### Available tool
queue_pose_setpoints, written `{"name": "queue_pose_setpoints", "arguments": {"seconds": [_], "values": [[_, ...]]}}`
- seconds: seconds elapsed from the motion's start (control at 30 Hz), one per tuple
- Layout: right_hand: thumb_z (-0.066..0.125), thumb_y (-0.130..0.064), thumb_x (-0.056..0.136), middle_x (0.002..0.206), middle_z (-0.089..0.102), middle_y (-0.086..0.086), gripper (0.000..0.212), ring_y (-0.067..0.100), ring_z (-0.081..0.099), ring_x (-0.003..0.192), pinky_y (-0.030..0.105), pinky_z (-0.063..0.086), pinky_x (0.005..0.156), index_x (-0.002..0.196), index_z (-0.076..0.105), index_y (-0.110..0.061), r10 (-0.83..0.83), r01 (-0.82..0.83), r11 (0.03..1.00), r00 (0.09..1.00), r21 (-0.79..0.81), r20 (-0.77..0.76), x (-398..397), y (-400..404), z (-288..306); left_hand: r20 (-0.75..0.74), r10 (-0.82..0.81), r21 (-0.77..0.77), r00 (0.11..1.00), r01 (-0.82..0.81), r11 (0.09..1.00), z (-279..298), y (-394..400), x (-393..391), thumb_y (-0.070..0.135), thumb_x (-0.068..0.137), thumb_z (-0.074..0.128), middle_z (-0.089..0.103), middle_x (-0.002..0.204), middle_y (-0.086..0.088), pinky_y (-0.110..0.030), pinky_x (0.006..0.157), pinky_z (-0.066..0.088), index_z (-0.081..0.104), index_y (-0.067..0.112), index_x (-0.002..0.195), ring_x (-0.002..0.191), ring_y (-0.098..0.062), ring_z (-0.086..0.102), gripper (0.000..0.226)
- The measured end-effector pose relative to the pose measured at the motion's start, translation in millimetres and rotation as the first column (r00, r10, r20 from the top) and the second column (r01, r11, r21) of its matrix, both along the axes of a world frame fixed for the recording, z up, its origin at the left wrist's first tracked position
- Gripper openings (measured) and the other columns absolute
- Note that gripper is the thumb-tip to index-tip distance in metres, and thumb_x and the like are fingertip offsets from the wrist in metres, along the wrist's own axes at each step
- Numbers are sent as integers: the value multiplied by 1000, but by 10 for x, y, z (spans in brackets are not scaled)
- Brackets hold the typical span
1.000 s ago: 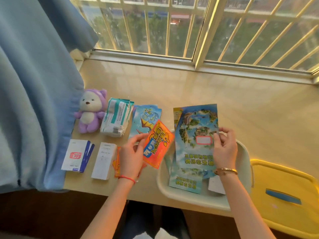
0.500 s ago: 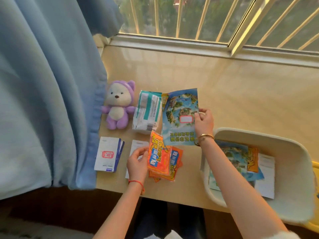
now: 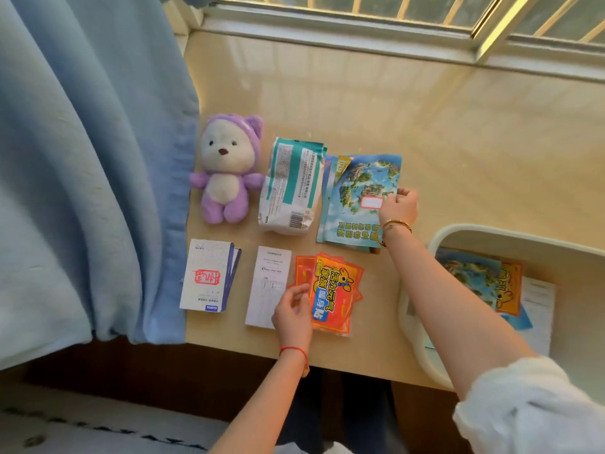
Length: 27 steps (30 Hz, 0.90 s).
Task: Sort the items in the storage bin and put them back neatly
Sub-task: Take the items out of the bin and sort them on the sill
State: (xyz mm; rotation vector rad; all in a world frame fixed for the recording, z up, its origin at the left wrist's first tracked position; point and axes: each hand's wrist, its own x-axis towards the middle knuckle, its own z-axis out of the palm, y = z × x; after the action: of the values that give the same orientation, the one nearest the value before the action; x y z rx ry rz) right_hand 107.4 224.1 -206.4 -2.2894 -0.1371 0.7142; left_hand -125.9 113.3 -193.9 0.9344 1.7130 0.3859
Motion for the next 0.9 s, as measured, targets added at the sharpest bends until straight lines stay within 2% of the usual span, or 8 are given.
{"name": "queue_pose_setpoints", "arguments": {"seconds": [0.17, 0.27, 0.33, 0.4, 0.57, 0.73, 0.83, 0.9], "values": [[47, -13, 94, 126, 54, 14, 38, 29, 55, 112, 38, 46, 91, 130, 40, -4, 238, -242, 967, 970, -83, -48, -2, -65, 42, -57, -55, 45, 997, 58, 997, -21, -39, -10, 12, 94, 55, 68, 108, 2, -21, 72, 58, 63, 14, 116, 91, -5, 66, 23], [52, -17, 92, 134, 46, 15, 47, 30, 46, 124, 39, 39, 104, 135, 38, -3, 383, -377, 920, 923, -110, 40, 5, -159, 141, -119, -149, 62, 982, 157, 986, 37, -60, -22, 15, 94, 56, 68, 113, -1, -26, 76, 58, 61, 17, 121, 98, -10, 66, 27], [57, -19, 90, 138, 42, 15, 53, 28, 40, 128, 34, 31, 107, 136, 37, -3, 452, -442, 892, 884, -97, 120, 7, -261, 300, -185, -241, 80, 953, 259, 963, 104, -81, -24, 20, 94, 56, 67, 116, 0, -19, 70, 56, 59, 19, 124, 99, -10, 65, 30], [62, -22, 87, 135, 47, 13, 53, 25, 43, 126, 33, 33, 106, 134, 42, -4, 478, -485, 874, 859, -6, 186, -2, -413, 528, -248, -306, 120, 919, 343, 932, 198, -104, -20, 23, 94, 57, 65, 118, 2, -13, 68, 52, 58, 20, 127, 102, -9, 64, 33], [68, -19, 83, 117, 59, 5, 41, 15, 53, 108, 27, 43, 95, 121, 56, -10, 468, -582, 789, 776, 194, 423, 112, -1180, 1124, -300, -302, 329, 905, 396, 858, 554, -214, 144, 22, 90, 63, 65, 114, 5, -27, 89, 52, 62, 23, 119, 103, -8, 60, 29], [65, -18, 86, 113, 59, 2, 35, 16, 53, 108, 29, 43, 95, 119, 57, -12, 461, -591, 798, 726, 120, 510, 608, -2197, 1282, -285, -329, 565, 900, 435, 701, 1007, -500, 731, 18, 86, 68, 65, 106, 10, -16, 89, 43, 65, 20, 111, 98, -2, 58, 25], [66, -15, 85, 111, 60, 6, 34, 21, 54, 104, 34, 44, 93, 117, 58, -10, 492, -560, 829, 737, 10, 463, 998, -2707, 1117, -251, -422, 596, 871, 483, 641, 1135, -691, 1168, 18, 87, 66, 64, 103, 11, -18, 85, 47, 62, 20, 113, 93, -2, 59, 27], [67, -16, 84, 112, 60, 9, 35, 26, 53, 106, 36, 42, 94, 117, 58, -8, 520, -536, 841, 760, -78, 389, 1241, -2956, 964, -291, -494, 589, 819, 560, 583, 1100, -797, 1448, 19, 87, 66, 62, 103, 11, -20, 86, 47, 60, 21, 117, 91, -2, 57, 31]]}}
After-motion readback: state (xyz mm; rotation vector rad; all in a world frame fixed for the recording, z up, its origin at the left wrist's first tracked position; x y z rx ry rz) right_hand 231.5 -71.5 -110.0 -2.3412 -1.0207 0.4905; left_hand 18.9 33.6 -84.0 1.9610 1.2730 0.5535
